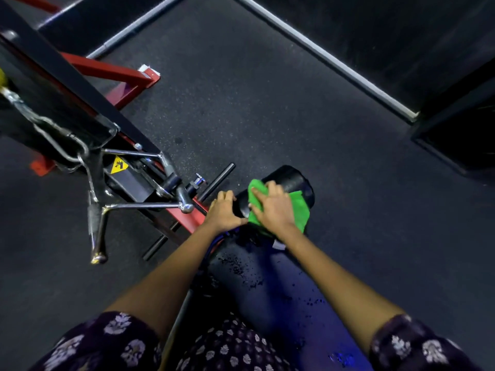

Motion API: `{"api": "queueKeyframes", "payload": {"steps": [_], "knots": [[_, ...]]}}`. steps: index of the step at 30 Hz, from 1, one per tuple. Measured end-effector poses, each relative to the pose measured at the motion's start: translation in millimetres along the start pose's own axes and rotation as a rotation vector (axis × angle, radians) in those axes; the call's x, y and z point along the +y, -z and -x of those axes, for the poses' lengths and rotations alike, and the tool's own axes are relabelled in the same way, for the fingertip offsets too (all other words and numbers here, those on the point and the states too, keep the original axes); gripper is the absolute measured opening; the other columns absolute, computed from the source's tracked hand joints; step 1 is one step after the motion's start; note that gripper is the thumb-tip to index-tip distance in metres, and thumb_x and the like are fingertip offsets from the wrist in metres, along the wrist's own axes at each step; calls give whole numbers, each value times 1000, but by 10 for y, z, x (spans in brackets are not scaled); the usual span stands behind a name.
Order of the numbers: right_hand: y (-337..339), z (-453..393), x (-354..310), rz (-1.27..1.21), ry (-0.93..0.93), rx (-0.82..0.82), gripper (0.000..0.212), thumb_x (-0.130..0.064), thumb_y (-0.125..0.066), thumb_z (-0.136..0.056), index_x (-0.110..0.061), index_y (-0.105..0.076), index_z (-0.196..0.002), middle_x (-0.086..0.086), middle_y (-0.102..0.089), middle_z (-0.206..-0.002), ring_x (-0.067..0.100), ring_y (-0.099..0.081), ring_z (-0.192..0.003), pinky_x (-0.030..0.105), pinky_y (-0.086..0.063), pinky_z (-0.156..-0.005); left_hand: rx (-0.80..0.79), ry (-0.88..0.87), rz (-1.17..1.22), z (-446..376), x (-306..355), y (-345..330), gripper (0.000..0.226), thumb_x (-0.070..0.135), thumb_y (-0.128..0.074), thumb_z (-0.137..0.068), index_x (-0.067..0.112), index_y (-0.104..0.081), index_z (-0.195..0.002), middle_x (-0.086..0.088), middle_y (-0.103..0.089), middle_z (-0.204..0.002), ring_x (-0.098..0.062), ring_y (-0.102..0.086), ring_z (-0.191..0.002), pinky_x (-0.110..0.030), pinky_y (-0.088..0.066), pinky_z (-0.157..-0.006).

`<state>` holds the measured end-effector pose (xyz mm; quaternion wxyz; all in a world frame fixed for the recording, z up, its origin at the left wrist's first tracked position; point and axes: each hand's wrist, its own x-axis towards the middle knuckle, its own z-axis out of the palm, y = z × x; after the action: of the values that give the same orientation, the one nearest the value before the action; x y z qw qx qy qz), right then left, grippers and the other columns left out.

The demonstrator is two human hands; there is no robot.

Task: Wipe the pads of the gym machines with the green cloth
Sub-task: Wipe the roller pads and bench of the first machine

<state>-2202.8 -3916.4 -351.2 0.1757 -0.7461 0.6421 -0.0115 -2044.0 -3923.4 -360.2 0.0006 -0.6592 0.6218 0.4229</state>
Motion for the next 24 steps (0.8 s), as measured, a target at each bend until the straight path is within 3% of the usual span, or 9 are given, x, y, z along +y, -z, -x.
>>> {"api": "queueKeyframes", "payload": {"steps": [2, 4, 7, 9, 12, 15, 17, 20, 24], "knots": [[-32, 115, -45, -19, 111, 6, 45, -41, -61, -87, -22, -59, -128, 15, -52, -113, 33, -52, -98, 39, -44, -75, -14, 20, 2, -15, 11, 10, 73, 33, -85, -60, 7, -44, -115, -14, -45, -119, -33, -49, -114, -40, -40, -98], [44, 48, 195, -12, 145, -7, 46, -42, -57, -90, -24, -55, -132, 15, -50, -120, 33, -49, -104, 40, -43, -81, -66, 69, 7, -19, 30, 40, 103, 40, -88, -56, 4, -32, -135, -15, -37, -140, -33, -38, -131, -40, -33, -108], [165, -191, 717, -7, -132, 60, 48, -45, -53, -92, -26, -51, -135, 16, -45, -125, 33, -44, -111, 42, -41, -89, -183, 137, 41, -70, 76, 53, 135, 44, -87, -57, 4, 3, -150, -14, -7, -158, -27, -11, -145, -39, -16, -118], [227, -308, 905, -73, -331, 83, 50, -46, -54, -91, -24, -51, -136, 17, -44, -127, 35, -43, -114, 42, -40, -93, -258, 149, 34, -115, 95, 25, 132, 43, -85, -61, 5, 5, -150, -14, -5, -158, -27, -10, -146, -35, -16, -118], [236, -341, 721, -46, -373, 53, 50, -46, -54, -91, -19, -53, -133, 17, -42, -127, 36, -44, -115, 41, -41, -93, -221, 144, -71, -122, 139, -40, 124, 46, -86, -58, 0, -12, -147, -18, -18, -153, -31, -21, -141, -33, -22, -115], [125, -167, 210, 5, -158, 11, 47, -43, -53, -91, -18, -54, -131, 16, -45, -122, 33, -46, -109, 40, -42, -88, -57, 70, -156, 40, 183, -204, 125, 49, -86, -54, -2, -15, -143, -17, -24, -146, -30, -23, -138, -36, -16, -116], [9, 25, -62, -1, 20, -30, 48, -41, -54, -91, -19, -53, -133, 15, -46, -122, 31, -47, -108, 39, -43, -87, 79, -7, -210, 187, 169, -378, 115, 47, -79, -66, -1, -11, -145, -15, -19, -150, -27, -16, -142, -35, -6, -118], [3, 157, 53, -42, 175, -56, 48, -39, -58, -90, -19, -54, -133, 17, -48, -124, 33, -50, -108, 40, -45, -85, 192, -71, -162, 328, 122, -560, 106, 41, -74, -73, 2, -8, -148, -13, -11, -155, -24, -8, -145, -33, 1, -117], [163, -103, 673, -71, -211, 61, 46, -37, -58, -91, -16, -55, -132, 20, -46, -123, 38, -48, -109, 42, -44, -86, 198, -110, -33, 290, 52, -458, 109, 41, -82, -65, 6, -19, -146, -11, -24, -150, -24, -19, -141, -34, -10, -117]]}}
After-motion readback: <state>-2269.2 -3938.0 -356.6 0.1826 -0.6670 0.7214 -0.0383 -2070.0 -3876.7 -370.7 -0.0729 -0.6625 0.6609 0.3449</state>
